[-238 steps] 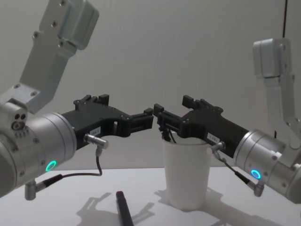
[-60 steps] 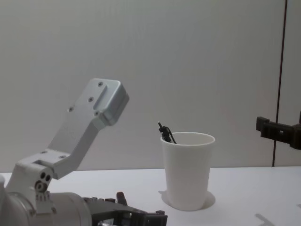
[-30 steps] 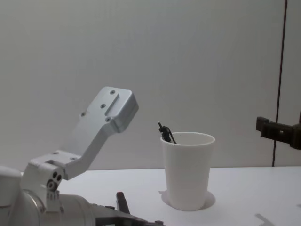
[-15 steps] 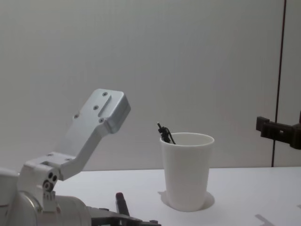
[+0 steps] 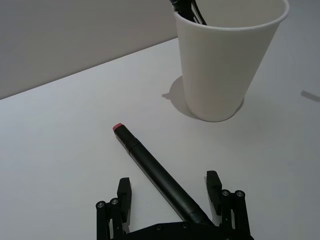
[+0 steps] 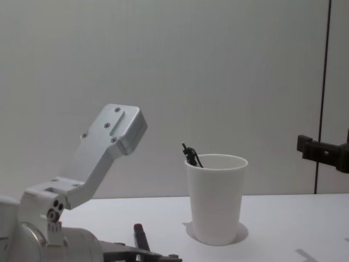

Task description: Place the pen into the pen holder.

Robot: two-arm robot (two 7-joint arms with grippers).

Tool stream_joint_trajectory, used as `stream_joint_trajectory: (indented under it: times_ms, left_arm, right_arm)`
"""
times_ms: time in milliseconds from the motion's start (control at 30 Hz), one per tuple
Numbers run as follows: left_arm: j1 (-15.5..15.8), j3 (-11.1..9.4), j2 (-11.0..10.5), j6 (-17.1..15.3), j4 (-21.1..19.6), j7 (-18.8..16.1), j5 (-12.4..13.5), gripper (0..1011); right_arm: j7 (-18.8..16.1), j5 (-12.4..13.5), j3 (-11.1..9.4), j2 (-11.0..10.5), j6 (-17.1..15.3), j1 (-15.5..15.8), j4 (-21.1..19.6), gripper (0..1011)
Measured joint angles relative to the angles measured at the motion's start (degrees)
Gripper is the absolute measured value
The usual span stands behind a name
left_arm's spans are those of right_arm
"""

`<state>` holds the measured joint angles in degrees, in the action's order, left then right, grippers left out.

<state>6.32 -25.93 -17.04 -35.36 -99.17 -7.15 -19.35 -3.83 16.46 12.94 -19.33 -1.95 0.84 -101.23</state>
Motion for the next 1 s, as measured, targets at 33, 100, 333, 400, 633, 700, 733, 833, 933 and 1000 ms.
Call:
stream_joint_trajectory:
  times_ms: [33, 100, 333, 400, 633, 700, 733, 833, 933, 1000]
  left_arm:
    - [-0.01, 0.01, 0.01, 0.0, 0.01, -0.03, -0.02, 929]
    - [-0.01, 0.03, 0.02, -0.01, 0.02, -0.07, -0.05, 919]
    - [-0.02, 0.09, 0.06, -0.06, 0.07, -0.2, -0.13, 879]
    - [-0.02, 0.1, 0.07, -0.06, 0.08, -0.22, -0.14, 869]
    - [-0.06, 0.16, 0.08, -0.07, 0.05, -0.11, 0.09, 833]
    - [-0.1, 0.2, 0.05, -0.07, -0.05, -0.04, 0.24, 818]
    - [-0.12, 0.22, 0.03, -0.07, -0.09, -0.01, 0.31, 814]
    - [-0.16, 0.33, -0.01, -0.08, -0.2, 0.08, 0.5, 794]
    - [-0.18, 0.42, -0.06, -0.08, -0.25, 0.18, 0.66, 775]
    - [-0.19, 0.43, -0.07, -0.08, -0.27, 0.19, 0.7, 762]
  right_arm:
    - [0.0, 0.0, 0.0, 0.0, 0.0, 0.0, 0.0, 1001]
    - [0.0, 0.0, 0.0, 0.0, 0.0, 0.0, 0.0, 1001]
    - [0.0, 0.0, 0.0, 0.0, 0.0, 0.0, 0.0, 1001]
    - [0.0, 0.0, 0.0, 0.0, 0.0, 0.0, 0.0, 1001]
    - [0.0, 0.0, 0.0, 0.0, 0.0, 0.0, 0.0, 1001]
    - [0.0, 0.0, 0.0, 0.0, 0.0, 0.0, 0.0, 1001]
    - [0.0, 0.0, 0.0, 0.0, 0.0, 0.0, 0.0, 1002]
    - [0.0, 0.0, 0.0, 0.0, 0.0, 0.0, 0.0, 1001]
    - [0.0, 0.0, 0.0, 0.0, 0.0, 0.0, 0.0, 1001]
    - [0.0, 0.0, 0.0, 0.0, 0.0, 0.0, 0.0, 1001]
